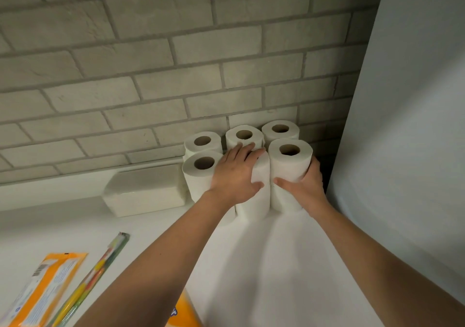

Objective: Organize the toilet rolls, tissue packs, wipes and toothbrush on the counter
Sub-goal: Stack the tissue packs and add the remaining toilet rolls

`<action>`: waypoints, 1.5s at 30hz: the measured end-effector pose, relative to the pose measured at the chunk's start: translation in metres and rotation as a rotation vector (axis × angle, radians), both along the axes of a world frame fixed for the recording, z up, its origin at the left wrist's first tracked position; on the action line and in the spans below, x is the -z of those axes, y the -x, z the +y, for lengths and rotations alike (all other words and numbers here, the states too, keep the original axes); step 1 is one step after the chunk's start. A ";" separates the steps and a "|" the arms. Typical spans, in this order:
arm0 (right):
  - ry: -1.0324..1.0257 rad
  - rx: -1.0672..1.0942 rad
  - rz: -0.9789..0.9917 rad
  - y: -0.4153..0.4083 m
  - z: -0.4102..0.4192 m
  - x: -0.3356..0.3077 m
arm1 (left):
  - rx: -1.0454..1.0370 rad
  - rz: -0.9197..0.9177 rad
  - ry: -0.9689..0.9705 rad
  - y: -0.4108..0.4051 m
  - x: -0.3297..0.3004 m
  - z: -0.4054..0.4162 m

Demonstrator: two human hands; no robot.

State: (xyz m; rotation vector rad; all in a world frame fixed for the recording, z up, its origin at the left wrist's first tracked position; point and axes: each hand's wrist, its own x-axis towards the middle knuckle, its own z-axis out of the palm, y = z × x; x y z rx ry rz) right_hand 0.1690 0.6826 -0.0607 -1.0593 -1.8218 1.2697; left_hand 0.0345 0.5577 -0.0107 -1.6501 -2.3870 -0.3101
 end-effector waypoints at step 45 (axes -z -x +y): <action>0.001 -0.975 -0.167 0.125 -0.451 -0.010 | -0.918 -0.275 -0.436 0.024 0.019 -0.507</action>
